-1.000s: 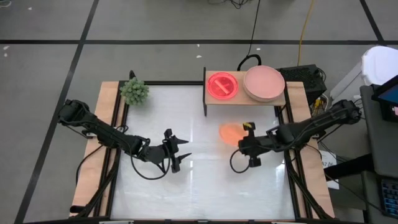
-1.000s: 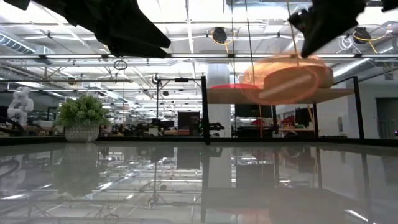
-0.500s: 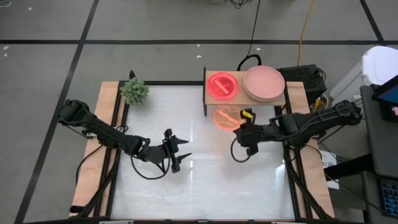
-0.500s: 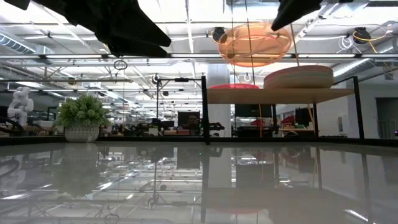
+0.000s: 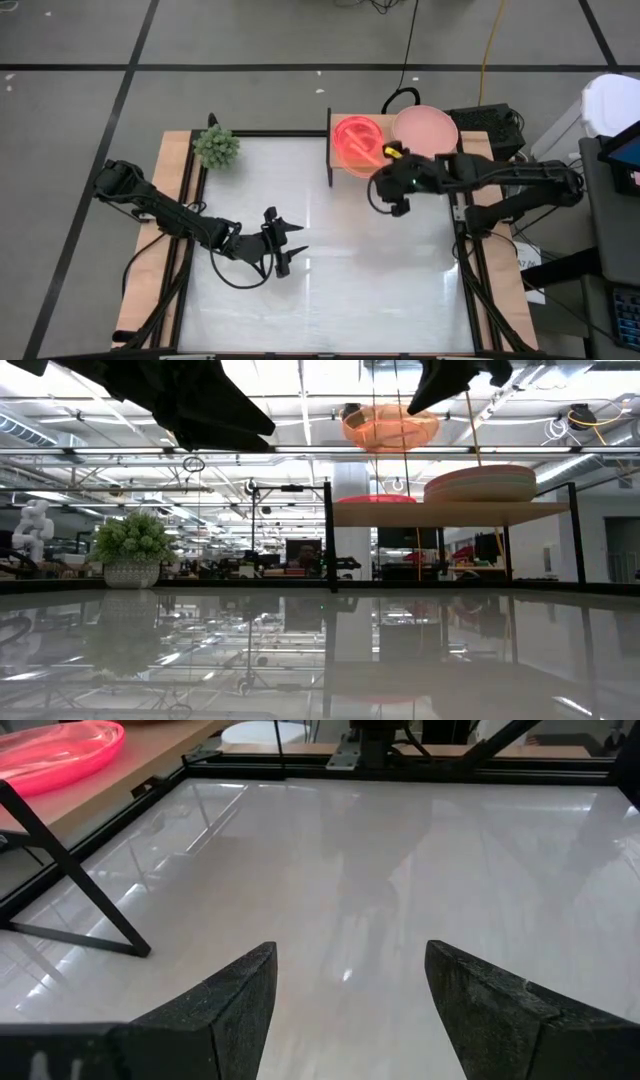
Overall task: Place and stack plates onto a shelf
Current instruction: Stack the orange plate on top of the other orange plate on the shelf
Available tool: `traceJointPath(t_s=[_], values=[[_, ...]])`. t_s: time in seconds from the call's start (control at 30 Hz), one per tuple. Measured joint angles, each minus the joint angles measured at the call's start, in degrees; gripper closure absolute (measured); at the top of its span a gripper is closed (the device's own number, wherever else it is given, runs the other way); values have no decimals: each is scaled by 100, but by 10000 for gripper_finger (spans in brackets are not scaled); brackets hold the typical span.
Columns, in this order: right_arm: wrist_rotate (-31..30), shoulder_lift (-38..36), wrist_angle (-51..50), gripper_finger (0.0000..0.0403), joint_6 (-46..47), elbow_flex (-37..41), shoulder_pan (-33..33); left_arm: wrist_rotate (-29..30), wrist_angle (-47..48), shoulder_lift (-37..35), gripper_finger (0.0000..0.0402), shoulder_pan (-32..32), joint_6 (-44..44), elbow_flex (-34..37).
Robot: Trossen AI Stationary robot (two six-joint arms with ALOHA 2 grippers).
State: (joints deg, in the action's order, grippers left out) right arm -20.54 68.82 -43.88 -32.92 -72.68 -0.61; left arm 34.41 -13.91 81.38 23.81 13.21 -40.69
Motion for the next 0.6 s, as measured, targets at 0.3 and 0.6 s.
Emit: traceJointPath(t_s=[0.3,0.6], values=[[653,186,458,403,-727,-7,-921,2,-9,0,142,0,4,-1],[884,628,637,403,-1086,-7,-1729,2,-63,0,142,0,46,-1]])
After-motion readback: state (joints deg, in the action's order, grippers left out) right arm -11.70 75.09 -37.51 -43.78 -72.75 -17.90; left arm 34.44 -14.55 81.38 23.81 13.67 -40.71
